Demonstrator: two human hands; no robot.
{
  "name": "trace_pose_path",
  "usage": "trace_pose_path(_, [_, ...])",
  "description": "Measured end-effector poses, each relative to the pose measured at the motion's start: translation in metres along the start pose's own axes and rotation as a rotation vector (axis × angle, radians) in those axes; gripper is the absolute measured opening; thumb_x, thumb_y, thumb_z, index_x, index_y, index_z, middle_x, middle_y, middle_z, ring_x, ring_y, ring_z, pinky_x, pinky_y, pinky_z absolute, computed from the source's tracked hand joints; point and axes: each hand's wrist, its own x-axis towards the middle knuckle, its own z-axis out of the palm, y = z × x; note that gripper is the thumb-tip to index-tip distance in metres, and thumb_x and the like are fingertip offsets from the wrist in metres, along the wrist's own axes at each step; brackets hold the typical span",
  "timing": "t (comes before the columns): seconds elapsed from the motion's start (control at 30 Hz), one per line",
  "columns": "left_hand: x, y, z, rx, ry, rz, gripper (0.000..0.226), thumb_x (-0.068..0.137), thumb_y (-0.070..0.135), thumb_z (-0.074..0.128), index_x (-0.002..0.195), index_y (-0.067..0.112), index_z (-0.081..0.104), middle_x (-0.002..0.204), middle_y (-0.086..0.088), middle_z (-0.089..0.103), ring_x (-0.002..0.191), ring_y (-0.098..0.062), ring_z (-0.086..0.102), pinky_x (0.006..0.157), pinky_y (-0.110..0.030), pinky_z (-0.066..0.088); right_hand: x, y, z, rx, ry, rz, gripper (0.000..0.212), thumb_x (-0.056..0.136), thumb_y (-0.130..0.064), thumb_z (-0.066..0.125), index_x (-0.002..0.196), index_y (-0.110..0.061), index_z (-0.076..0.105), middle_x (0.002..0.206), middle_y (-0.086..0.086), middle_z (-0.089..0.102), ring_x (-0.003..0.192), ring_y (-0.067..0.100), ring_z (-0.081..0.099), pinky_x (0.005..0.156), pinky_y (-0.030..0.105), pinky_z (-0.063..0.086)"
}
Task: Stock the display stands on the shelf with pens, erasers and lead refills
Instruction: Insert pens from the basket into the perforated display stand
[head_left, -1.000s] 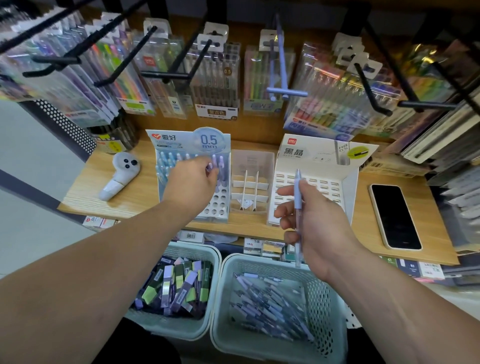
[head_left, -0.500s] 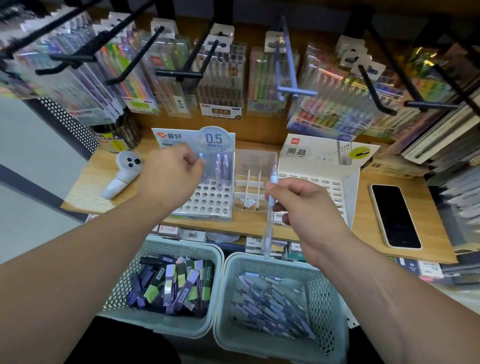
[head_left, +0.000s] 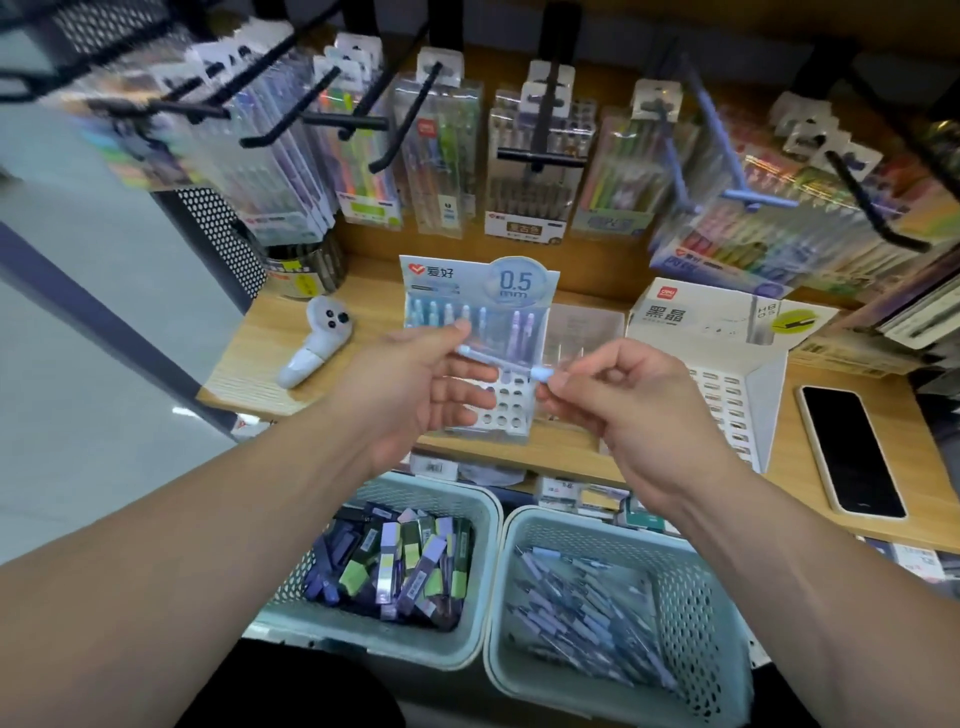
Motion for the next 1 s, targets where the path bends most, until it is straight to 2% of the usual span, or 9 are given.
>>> trace_pose_path(0.17, [-0.004,0.004,0.006,-0.076,0.017,0.111,0.019,0.094,0.017,0.066,0.101,-0.001,0.062,0.085,-0.018,0.072,0.054,-0.016,0.064,0.05,-0.022,0.054,-0.006,0.007,0.007,-0.352,-0.117,-0.012,0.032,0.076,0.007,0.081,0.098,-0.013,0.07,0.083,0.008,0.073,0.073,0.021,0.067,0.067,0.027,0.055])
trace_pose_path(0.27, [-0.006,0.002,0.01,-0.019,-0.04,0.144,0.015,0.092,0.017,0.068,0.085,0.006,0.06,0.081,-0.017,0.072,0.055,-0.017,0.063,0.051,-0.023,0.053,-0.009,0.006,0.008,-0.519,-0.164,-0.069,0.05,0.077,0.002,0.083,0.116,-0.025,0.066,0.081,0.004,0.072,0.07,0.014,0.062,0.07,0.027,0.054])
trace_pose_path(0.33, [-0.007,-0.002,0.012,0.065,-0.085,0.164,0.017,0.09,0.015,0.07,0.078,0.008,0.06,0.084,-0.025,0.068,0.054,-0.018,0.061,0.05,-0.025,0.052,-0.01,0.006,0.012,-0.517,-0.2,-0.071,0.063,0.079,-0.003,0.083,0.13,-0.032,0.059,0.08,0.002,0.07,0.068,0.017,0.061,0.068,0.031,0.052])
trace_pose_path(0.4, [-0.008,-0.004,0.013,0.135,-0.14,0.158,0.017,0.09,0.014,0.07,0.077,0.007,0.061,0.071,-0.019,0.063,0.051,-0.017,0.057,0.048,-0.025,0.05,-0.011,0.002,0.015,-0.42,-0.249,-0.05,0.066,0.086,-0.006,0.077,0.139,-0.036,0.052,0.079,0.005,0.067,0.067,0.021,0.062,0.065,0.032,0.053])
trace_pose_path(0.47, [-0.008,-0.004,0.013,0.17,-0.184,0.138,0.014,0.091,0.013,0.068,0.08,0.006,0.064,0.064,-0.009,0.061,0.051,-0.015,0.055,0.048,-0.024,0.048,-0.012,-0.004,0.015,-0.35,-0.28,-0.038,0.057,0.093,-0.006,0.068,0.14,-0.036,0.053,0.078,0.011,0.068,0.064,0.024,0.065,0.059,0.032,0.052])
trace_pose_path(0.63, [-0.009,-0.009,0.012,0.188,-0.225,0.115,0.013,0.096,0.009,0.064,0.098,0.001,0.073,0.075,-0.01,0.063,0.055,-0.014,0.054,0.052,-0.025,0.048,-0.014,-0.005,0.013,-0.346,-0.185,-0.069,0.028,0.097,-0.017,0.064,0.122,-0.03,0.064,0.073,0.011,0.071,0.064,0.028,0.07,0.051,0.033,0.052])
trace_pose_path(0.73, [-0.008,-0.012,0.015,0.23,-0.188,0.125,0.015,0.097,0.009,0.062,0.104,0.001,0.074,0.073,-0.011,0.061,0.056,-0.013,0.052,0.053,-0.026,0.048,-0.015,0.001,0.015,-0.374,-0.121,-0.126,0.026,0.096,-0.017,0.066,0.119,-0.028,0.064,0.072,0.009,0.072,0.064,0.025,0.071,0.048,0.032,0.05])
trace_pose_path(0.93, [-0.007,-0.006,0.02,0.17,-0.215,0.065,0.019,0.1,0.007,0.056,0.114,0.002,0.068,0.095,-0.014,0.066,0.062,-0.016,0.06,0.058,-0.029,0.054,-0.007,-0.004,0.014,-0.61,-0.054,-0.31,0.024,0.094,-0.015,0.07,0.113,-0.027,0.063,0.072,-0.002,0.071,0.048,0.016,0.065,0.041,0.027,0.047])
trace_pose_path(1.0, [0.0,0.002,0.011,0.26,-0.091,0.132,0.015,0.1,0.01,0.057,0.105,0.007,0.071,0.093,-0.013,0.066,0.061,-0.019,0.061,0.058,-0.032,0.055,0.006,-0.01,0.015,-0.629,-0.031,-0.345,0.025,0.094,-0.013,0.069,0.116,-0.023,0.063,0.073,-0.003,0.071,0.051,0.016,0.066,0.042,0.027,0.048])
